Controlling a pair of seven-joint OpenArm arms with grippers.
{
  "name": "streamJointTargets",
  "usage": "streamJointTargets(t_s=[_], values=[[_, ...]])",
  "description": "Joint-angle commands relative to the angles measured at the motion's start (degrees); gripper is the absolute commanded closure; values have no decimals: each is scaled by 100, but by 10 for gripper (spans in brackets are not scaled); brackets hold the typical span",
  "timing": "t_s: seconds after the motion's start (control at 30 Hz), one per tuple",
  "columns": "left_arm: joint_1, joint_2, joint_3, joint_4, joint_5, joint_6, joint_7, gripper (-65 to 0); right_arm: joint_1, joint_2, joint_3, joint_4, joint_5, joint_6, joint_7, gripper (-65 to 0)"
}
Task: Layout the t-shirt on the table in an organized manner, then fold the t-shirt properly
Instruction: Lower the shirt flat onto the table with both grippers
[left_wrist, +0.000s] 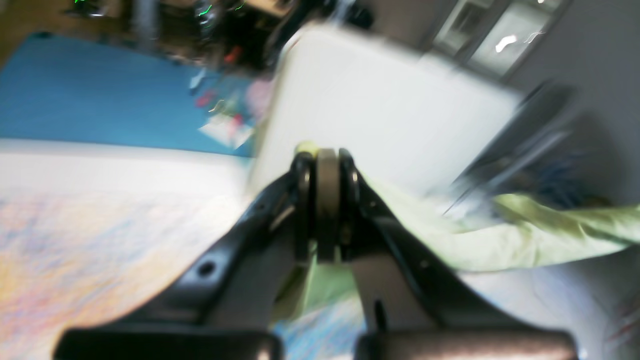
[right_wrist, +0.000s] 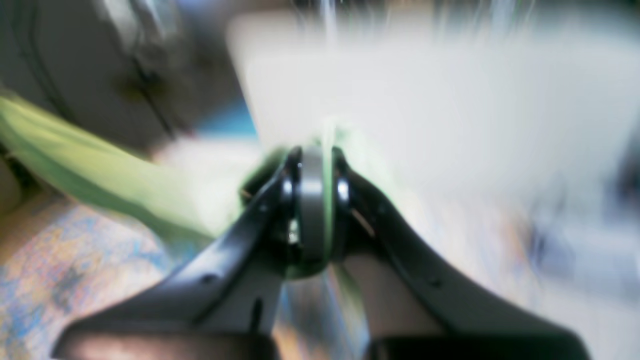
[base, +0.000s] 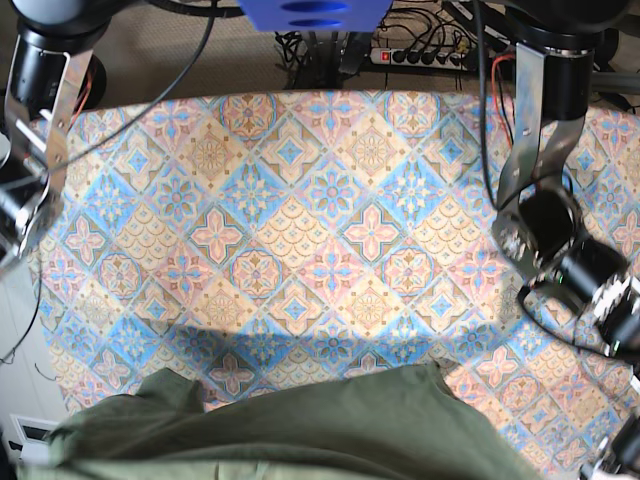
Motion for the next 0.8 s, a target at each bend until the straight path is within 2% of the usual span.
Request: streamJointTargets(t_s=[0.0,0.1,0.2,0.37,0.47,0.77], values=[[-40,-206,77,428,-351,-24,-235,0,-54,269,162,238,375,32,244,-19],[901,-751,191,929,-923,-41,-204,0,-1294,313,452,669,841,32,235,-19],[1701,-1191,147,1237,-1644,-41,-204,0,-2305,313,733,1188,867,32,235,-19],[3362,-1832,15,2098,-2101,-41,-204,0,-3861,260,1208,2155,1034,32,7,-19],[4400,-1894,-301,2230,-2364,-41,-204,0,-4749,111,1314,2445,1316,32,7,-19],[6545,-1894,-1066,2221,-2778,-41,-204,0,-6375,-153,1270,3157,1333,32,-29,-18]])
